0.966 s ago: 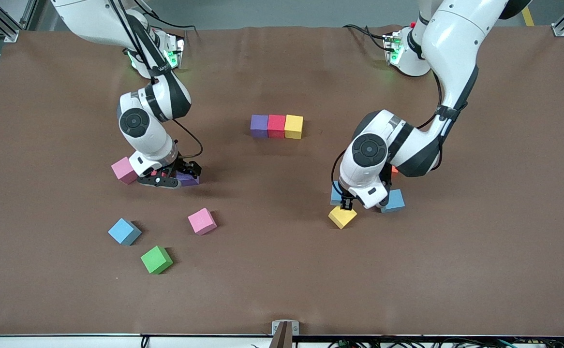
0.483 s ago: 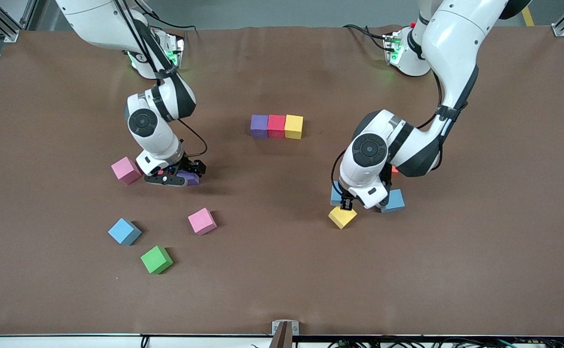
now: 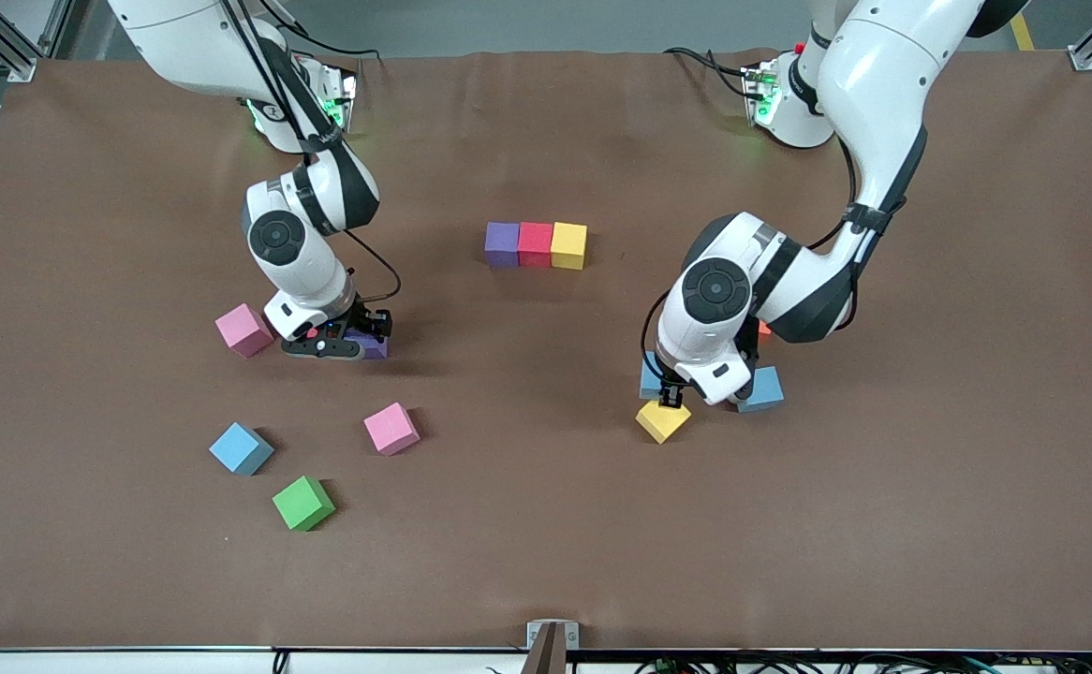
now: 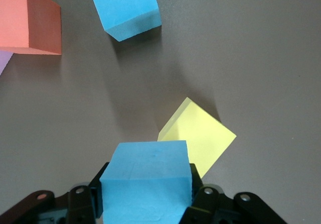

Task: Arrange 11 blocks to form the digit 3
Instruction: 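Grasp the purple cube beside the pink cube with the right gripper, then carry the purple cube below the cube row and set it down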

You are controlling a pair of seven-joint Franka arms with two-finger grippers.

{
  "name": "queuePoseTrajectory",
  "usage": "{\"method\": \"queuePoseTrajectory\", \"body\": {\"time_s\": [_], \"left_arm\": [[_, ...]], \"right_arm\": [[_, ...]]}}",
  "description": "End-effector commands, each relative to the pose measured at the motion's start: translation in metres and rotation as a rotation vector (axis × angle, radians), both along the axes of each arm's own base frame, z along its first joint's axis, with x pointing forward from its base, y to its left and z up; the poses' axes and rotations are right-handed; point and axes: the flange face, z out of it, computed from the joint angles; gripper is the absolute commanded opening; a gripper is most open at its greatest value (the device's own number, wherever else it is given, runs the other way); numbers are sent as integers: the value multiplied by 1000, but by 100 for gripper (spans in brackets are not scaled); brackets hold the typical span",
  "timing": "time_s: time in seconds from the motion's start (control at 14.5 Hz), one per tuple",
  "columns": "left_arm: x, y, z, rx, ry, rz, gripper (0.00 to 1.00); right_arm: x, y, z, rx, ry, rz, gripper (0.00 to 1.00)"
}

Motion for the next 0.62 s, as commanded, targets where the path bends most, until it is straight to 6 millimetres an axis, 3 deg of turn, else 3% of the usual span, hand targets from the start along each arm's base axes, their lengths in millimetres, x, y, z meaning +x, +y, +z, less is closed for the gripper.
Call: {"method": "queuePoseTrajectory", "body": {"time_s": [0.0, 0.07, 0.28, 0.55], "left_arm": [[-3, -1, 10, 1, -8, -1, 30], [-4, -2, 9, 2, -7, -2, 30], [-5, -5, 9, 1, -8, -8, 30], [-4, -7, 11, -3, -11, -6, 30]], "right_arm": [[-8, -5, 0, -9, 7, 4, 12], [-8, -7, 0, -10, 15, -14, 1], [-16, -2, 2, -32, 69, -281, 0], [-29, 31, 17, -30, 48, -723, 0]]}}
